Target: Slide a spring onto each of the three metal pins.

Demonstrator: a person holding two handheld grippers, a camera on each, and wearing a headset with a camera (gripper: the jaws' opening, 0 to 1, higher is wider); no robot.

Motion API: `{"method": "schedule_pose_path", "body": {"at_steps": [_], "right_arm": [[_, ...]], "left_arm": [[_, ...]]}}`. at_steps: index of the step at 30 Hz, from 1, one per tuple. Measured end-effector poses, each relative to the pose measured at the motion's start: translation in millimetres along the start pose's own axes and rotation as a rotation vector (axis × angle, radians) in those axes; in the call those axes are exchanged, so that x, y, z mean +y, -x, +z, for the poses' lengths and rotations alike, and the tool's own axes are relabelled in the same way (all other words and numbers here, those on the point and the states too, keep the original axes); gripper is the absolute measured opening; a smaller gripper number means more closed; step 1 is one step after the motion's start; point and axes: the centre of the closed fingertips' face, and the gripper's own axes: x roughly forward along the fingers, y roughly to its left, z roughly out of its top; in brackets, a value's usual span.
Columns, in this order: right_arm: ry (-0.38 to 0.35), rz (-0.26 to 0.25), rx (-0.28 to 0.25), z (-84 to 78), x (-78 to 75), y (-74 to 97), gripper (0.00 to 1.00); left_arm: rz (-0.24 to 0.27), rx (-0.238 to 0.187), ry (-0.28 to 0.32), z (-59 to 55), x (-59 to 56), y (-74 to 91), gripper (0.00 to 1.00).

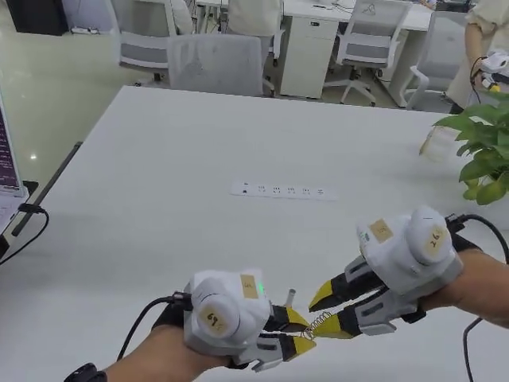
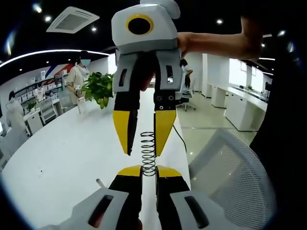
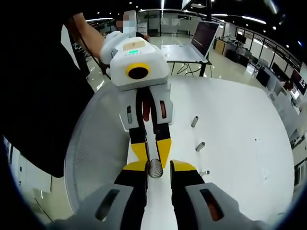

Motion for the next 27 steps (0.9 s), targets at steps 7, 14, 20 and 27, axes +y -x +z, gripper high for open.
{"method": "schedule_pose_path", "body": {"at_steps": [7, 14, 20, 27], "right_arm": [[0.055, 0.034, 0.05, 0.7, 3.9, -3.5, 0.14], [0.089, 0.047, 0.082, -0.9, 4.0, -6.4, 0.13], [0.103, 0.046, 0.087, -0.2, 2.5, -5.5, 0.11], [0.125, 0.042, 0.098, -1.3, 3.0, -5.2, 0.09]], "left_arm": [[0.007, -0.01, -0.006, 4.6, 3.2, 2.0, 0.02], [0.014, -0.017, -0.012, 8.0, 6.0, 3.8, 0.02], [0.014, -0.016, -0.017, 8.8, 6.5, 4.5, 0.02], [0.012, -0.018, -0.014, 9.6, 5.7, 3.6, 0.02]]}}
